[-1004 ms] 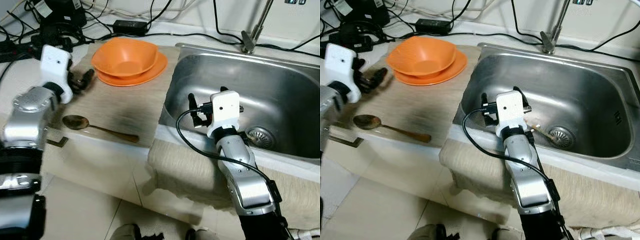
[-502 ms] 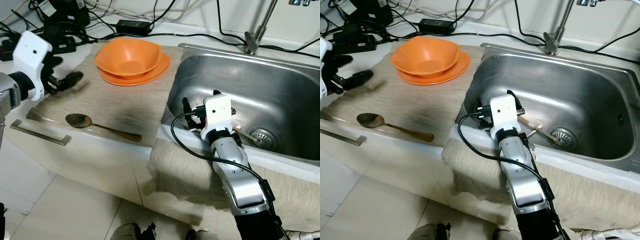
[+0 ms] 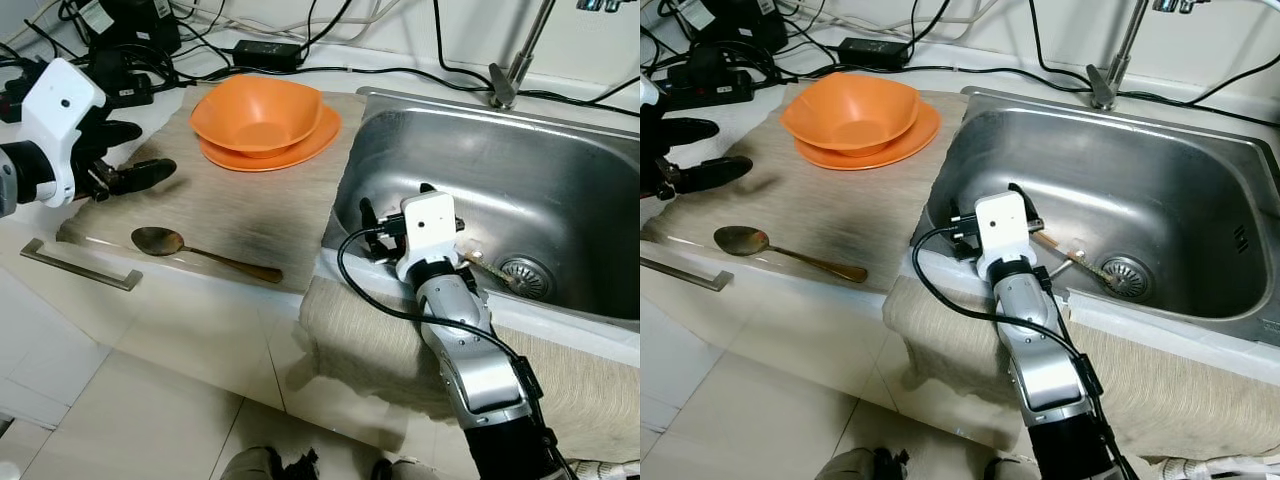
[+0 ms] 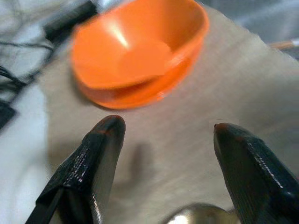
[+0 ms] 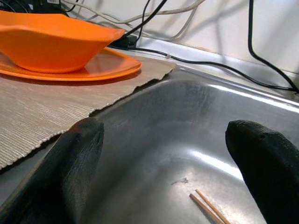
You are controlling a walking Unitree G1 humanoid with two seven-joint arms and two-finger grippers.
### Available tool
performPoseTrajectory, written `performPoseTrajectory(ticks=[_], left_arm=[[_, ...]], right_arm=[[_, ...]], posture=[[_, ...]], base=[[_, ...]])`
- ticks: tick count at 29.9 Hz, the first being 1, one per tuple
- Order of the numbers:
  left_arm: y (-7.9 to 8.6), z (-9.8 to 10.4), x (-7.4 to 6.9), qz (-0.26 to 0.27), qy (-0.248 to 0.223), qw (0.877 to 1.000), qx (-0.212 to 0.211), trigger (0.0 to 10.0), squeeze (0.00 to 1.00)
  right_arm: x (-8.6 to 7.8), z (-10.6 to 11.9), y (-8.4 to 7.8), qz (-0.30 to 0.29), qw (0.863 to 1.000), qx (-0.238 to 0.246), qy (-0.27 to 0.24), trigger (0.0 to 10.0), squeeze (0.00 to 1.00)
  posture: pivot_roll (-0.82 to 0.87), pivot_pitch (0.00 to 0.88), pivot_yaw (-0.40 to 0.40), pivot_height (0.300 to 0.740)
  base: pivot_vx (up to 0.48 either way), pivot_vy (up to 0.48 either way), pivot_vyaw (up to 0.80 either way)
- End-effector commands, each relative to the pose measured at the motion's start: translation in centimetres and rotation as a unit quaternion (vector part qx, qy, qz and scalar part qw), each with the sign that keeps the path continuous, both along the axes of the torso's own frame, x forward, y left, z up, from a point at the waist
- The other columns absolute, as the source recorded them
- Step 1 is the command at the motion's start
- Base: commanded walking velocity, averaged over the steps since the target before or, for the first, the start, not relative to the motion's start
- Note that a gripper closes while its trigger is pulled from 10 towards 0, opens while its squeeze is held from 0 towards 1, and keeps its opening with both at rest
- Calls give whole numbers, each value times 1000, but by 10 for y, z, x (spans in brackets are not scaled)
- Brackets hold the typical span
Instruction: Kitchen organization
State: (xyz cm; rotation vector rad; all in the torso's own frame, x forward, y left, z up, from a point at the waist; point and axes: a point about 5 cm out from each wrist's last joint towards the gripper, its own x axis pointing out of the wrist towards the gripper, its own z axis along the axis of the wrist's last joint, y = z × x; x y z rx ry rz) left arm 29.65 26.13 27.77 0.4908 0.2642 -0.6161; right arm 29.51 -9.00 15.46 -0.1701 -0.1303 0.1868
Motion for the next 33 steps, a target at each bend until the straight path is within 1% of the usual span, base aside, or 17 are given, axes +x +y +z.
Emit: performPoseTrajectory(ticks=[1,3,4,5,6,10,15,20,29,33], left_arm=[[-11,-13,-1,-32,31,999,-2,10000,0],[-14,-17,-1,-38,38,999,1,10000,0],[-21,-23,-1,-57,57,997,-11,10000,0],[-23,-26,-2,-63,65,996,-12,10000,0],[-23,-26,-2,-63,65,996,-12,10000,0],[-28,-36,-4,-79,88,993,-12,10000,0],[-31,-32,-9,-97,92,991,-17,10000,0],[-30,-29,-17,-115,99,988,0,10000,0],[-32,-36,-26,-123,115,986,8,10000,0],[-33,-39,-27,-119,117,986,12,10000,0]], right_arm=[[3,5,2,2,1000,-1,-12,10000,0],[3,4,2,1,1000,-1,-12,10000,0],[4,4,2,-1,1000,0,-13,10000,0],[4,5,2,-1,1000,0,-13,10000,0],[4,5,2,-1,1000,0,-13,10000,0],[5,6,1,-3,1000,1,-15,10000,0],[3,4,-2,-10,1000,-1,-13,10000,0],[1,0,-3,-11,1000,-3,-7,10000,0],[2,-1,-2,-9,1000,-4,-5,10000,0],[1,-2,-1,-7,1000,-4,-4,10000,0]], posture=[[111,106,41,740],[111,109,44,740],[111,116,47,740],[110,118,49,740],[110,118,49,740],[100,125,56,740],[95,129,61,740],[97,134,63,740],[109,138,58,740],[110,141,54,740]], base=[[0,0,0],[0,0,0],[0,0,0],[0,0,0],[0,0,0],[0,0,0],[0,0,0],[0,0,0],[0,0,0],[0,0,0]])
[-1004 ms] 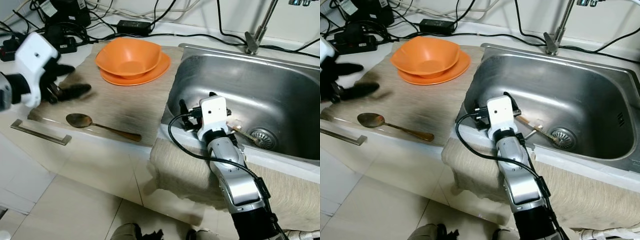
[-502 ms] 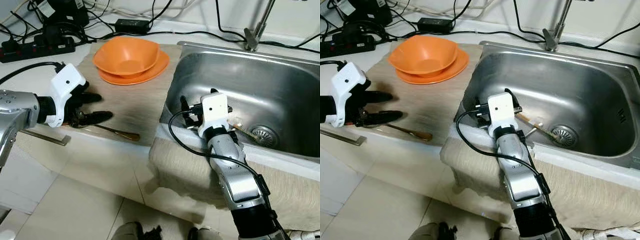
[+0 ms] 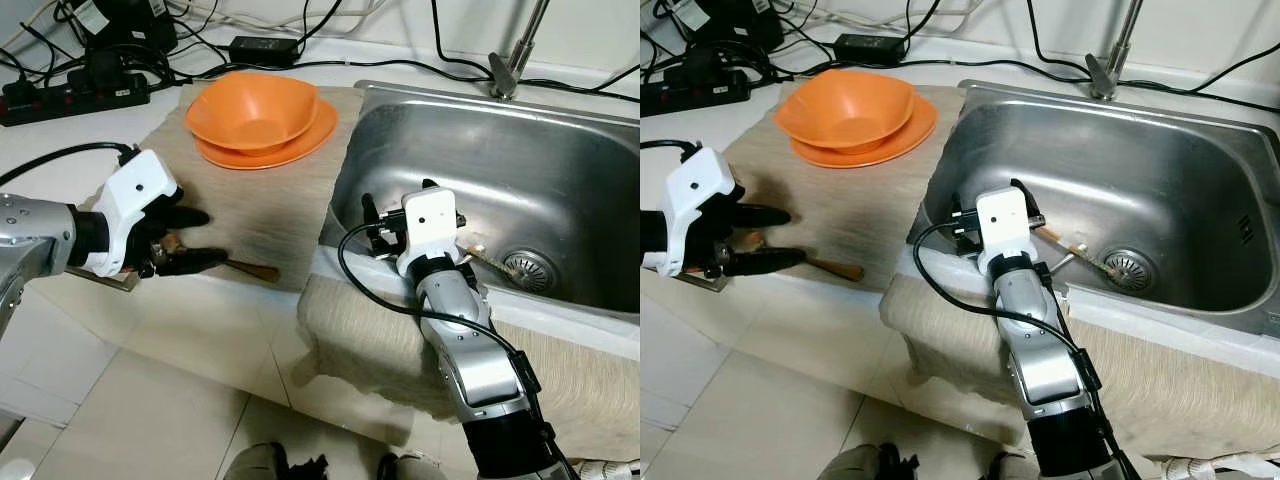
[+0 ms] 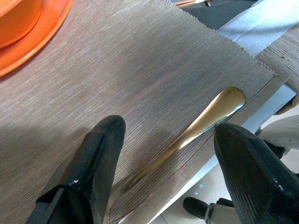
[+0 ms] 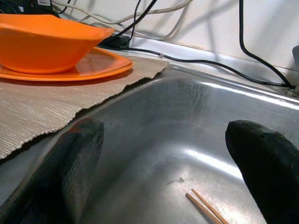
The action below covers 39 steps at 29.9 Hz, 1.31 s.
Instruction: Kitchen organization
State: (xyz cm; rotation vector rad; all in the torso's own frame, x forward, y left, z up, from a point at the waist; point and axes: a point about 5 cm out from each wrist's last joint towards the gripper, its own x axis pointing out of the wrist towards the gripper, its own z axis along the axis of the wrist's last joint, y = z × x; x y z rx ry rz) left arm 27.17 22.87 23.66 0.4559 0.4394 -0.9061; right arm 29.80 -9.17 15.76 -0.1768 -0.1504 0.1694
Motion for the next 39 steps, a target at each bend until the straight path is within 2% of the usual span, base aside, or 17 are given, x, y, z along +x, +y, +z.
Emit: performPoseTrajectory(ticks=[1,23,32,39], left_arm=[[-1,2,-2,-3,-3,1000,9,10000,0],[-11,-21,4,-30,16,999,39,10000,0],[-11,-32,19,-15,10,998,59,10000,0],[-15,-35,37,25,-26,998,48,10000,0]], right_arm=[[-2,-4,1,1,1000,-2,7,10000,0],[-4,-1,-3,-4,1000,-4,4,10000,0],[-4,-2,-5,-9,1000,-5,4,10000,0],[-5,-2,-6,-10,1000,-9,3,10000,0]], posture=[[110,141,54,740],[87,153,55,740],[71,152,65,740],[58,156,57,740]], base=[[0,0,0],[0,0,0],[0,0,0],[0,0,0]])
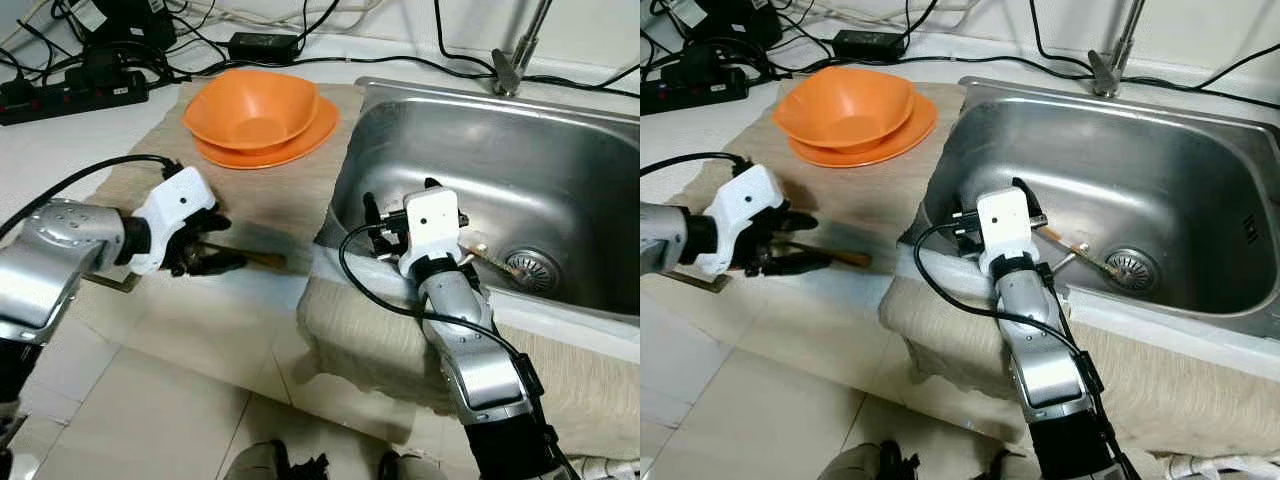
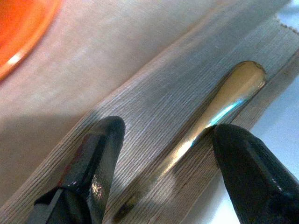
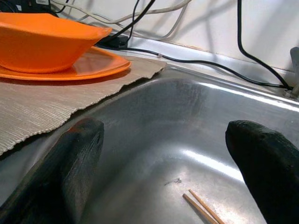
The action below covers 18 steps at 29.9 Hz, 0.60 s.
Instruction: Kitchen organization
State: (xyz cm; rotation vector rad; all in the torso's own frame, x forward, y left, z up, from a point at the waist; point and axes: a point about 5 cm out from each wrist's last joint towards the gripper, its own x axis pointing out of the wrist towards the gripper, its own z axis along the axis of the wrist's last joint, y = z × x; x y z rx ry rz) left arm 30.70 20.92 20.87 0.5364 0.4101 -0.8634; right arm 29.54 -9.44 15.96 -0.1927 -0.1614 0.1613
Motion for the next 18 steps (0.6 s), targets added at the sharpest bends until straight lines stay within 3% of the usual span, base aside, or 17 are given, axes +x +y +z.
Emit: performPoseTrajectory(ticks=[1,2,5,18], left_arm=[[4,-8,2,18,7,1000,17,10000,0],[4,-7,12,42,-14,999,9,10000,0],[4,-4,17,49,-23,999,3,10000,0],[8,-6,2,23,7,1000,13,10000,0]], right_arm=[[-2,-4,-3,-6,1000,-2,10,10000,0],[-2,-3,-2,-5,1000,-4,9,10000,0],[-3,-1,-3,-3,1000,-7,7,10000,0],[-1,-5,1,6,1000,-7,13,10000,0]], posture=[[58,156,57,740],[53,155,55,740],[46,154,52,740],[73,138,43,740]], base=[[0,0,0],[0,0,0],[0,0,0],[0,0,0]])
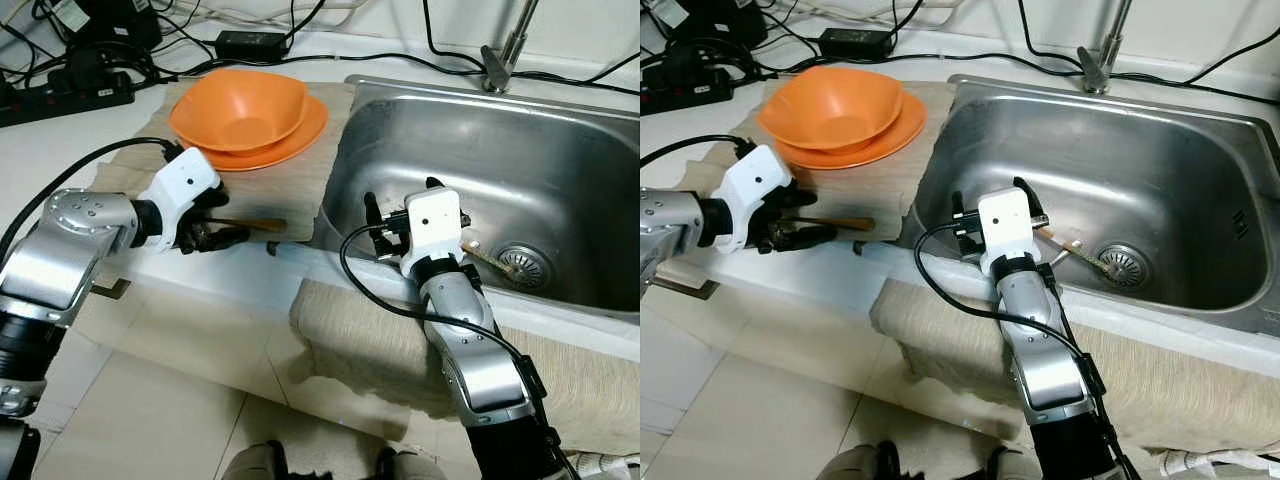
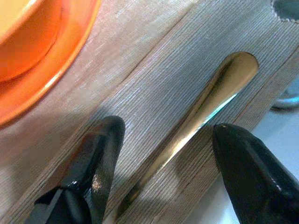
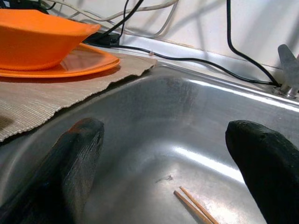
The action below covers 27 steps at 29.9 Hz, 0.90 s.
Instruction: Kitchen organization
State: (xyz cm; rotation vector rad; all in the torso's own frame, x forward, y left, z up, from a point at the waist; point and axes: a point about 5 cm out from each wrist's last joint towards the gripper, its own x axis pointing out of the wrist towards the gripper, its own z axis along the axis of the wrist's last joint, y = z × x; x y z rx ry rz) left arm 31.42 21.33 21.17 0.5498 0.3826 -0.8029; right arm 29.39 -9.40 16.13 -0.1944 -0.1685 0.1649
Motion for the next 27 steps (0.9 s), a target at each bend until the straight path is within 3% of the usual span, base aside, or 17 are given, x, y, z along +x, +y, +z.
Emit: performPoseTrajectory(ticks=[1,4,5,16,27], left_arm=[[4,-9,-5,0,30,999,9,10000,0],[7,-15,-10,-3,55,998,10,10000,0],[9,-20,-13,-7,77,997,13,0,0],[11,-32,-25,-36,150,988,9,0,0],[7,-30,-29,-65,141,988,19,0,0]], right_arm=[[1,-6,1,3,1000,-6,16,10000,0],[2,-6,3,8,1000,-6,17,10000,0],[3,-6,4,10,1000,-5,17,10000,0],[5,-7,7,14,1000,-2,20,10000,0],[6,-9,7,11,1000,0,24,10000,0]], posture=[[73,138,43,740],[82,133,40,740],[85,128,39,740],[90,112,44,740],[92,117,47,740]], base=[[0,0,0],[0,0,0],[0,0,0],[0,0,0],[0,0,0]])
